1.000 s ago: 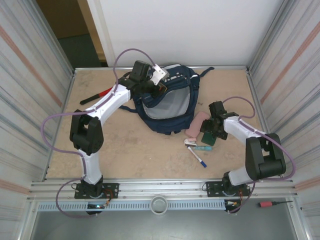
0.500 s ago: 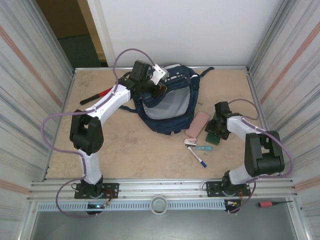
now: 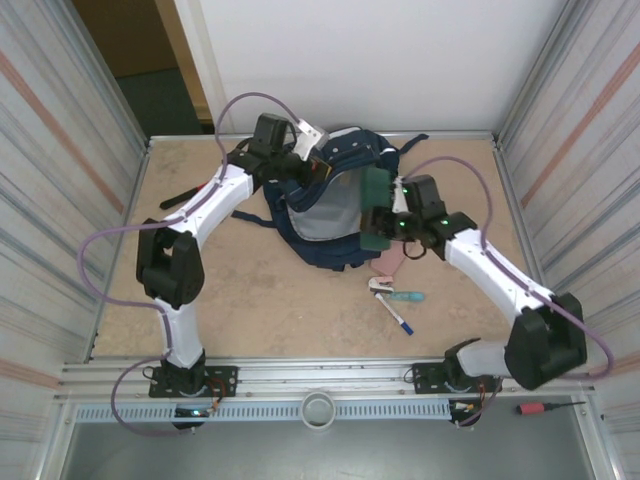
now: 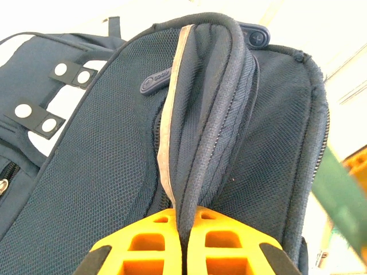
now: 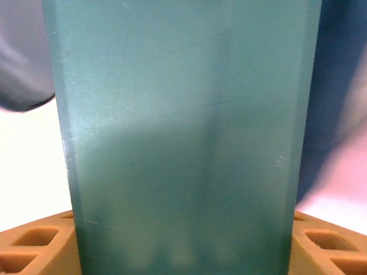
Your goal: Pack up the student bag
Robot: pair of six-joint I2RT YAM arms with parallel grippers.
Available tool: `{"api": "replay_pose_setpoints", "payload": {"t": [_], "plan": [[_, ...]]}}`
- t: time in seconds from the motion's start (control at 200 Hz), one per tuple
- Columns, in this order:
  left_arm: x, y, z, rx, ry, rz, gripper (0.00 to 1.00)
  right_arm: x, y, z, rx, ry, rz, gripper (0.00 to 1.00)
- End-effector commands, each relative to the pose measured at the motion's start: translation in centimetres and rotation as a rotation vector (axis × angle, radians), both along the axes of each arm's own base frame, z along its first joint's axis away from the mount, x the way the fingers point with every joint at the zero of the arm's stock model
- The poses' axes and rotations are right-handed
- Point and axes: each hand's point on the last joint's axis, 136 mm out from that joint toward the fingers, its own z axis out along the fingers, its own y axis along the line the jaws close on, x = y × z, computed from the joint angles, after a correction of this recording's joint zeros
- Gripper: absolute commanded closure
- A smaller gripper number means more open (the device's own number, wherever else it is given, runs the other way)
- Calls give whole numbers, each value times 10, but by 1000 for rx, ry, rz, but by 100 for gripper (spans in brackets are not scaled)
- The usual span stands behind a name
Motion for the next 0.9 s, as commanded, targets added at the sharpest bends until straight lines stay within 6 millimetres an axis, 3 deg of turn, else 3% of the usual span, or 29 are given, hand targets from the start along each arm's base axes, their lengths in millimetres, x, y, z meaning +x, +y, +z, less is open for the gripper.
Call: {"api": "replay_pose_setpoints", "payload": {"t": [0.0, 0.215, 0.406, 0.486, 0.601, 0.721, 0.892], "plan": [[-13, -12, 95, -156, -183, -102, 100, 9, 44, 12, 193, 75, 56, 55], [-14, -16, 112, -195, -183, -154, 100, 53, 69, -6, 291, 172, -18, 54], [-15, -15, 112, -194, -183, -171, 100, 117, 58, -28, 290, 145, -221, 48], [-15, -12, 113, -186, -189, -169, 100, 145, 56, -37, 269, 104, -303, 40], [-9, -5, 109, -169, -191, -145, 100, 178, 74, -34, 307, 58, -283, 27], [-4, -1, 102, -149, -184, -127, 100, 173, 82, -30, 231, 41, -206, 11], [0, 3, 93, -141, -177, -111, 100, 128, 57, -29, 186, 55, -167, 8]]}}
